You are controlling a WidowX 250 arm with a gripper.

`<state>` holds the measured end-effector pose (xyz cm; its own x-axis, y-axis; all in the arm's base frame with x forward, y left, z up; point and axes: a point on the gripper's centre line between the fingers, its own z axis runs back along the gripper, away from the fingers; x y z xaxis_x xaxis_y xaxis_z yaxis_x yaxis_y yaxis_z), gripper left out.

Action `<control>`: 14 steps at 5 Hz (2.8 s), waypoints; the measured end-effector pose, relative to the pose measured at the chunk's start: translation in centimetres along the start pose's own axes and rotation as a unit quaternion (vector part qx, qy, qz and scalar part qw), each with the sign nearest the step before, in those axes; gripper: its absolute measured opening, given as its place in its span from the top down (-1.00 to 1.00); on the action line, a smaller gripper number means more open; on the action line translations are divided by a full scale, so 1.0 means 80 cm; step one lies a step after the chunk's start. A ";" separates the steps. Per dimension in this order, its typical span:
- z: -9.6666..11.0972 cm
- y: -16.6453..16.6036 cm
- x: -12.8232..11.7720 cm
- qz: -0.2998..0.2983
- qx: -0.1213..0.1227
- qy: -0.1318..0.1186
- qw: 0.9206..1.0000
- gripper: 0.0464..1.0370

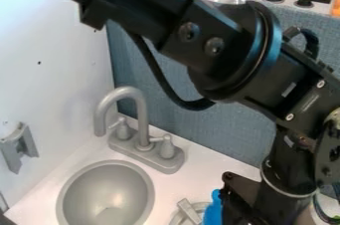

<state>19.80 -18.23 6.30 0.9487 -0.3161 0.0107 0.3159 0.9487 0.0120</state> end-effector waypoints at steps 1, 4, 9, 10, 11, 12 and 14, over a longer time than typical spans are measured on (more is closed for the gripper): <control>-0.011 0.002 -0.003 -0.001 0.006 0.014 1.000 -0.93; -0.088 -0.006 0.013 -0.064 0.020 0.049 0.997 -0.93; -0.139 -0.005 0.042 -0.062 0.020 0.087 0.994 -0.29; -0.139 -0.007 0.041 -0.061 0.016 0.089 0.994 0.35; -0.143 -0.007 0.038 -0.063 0.012 0.099 0.993 0.75; -0.142 -0.008 0.033 -0.063 0.011 0.111 0.992 0.89; -0.104 -0.026 0.042 -0.063 0.011 0.089 0.994 0.90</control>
<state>22.46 -21.18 -2.00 0.8895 -0.4244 -0.1695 0.4342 0.9005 0.0239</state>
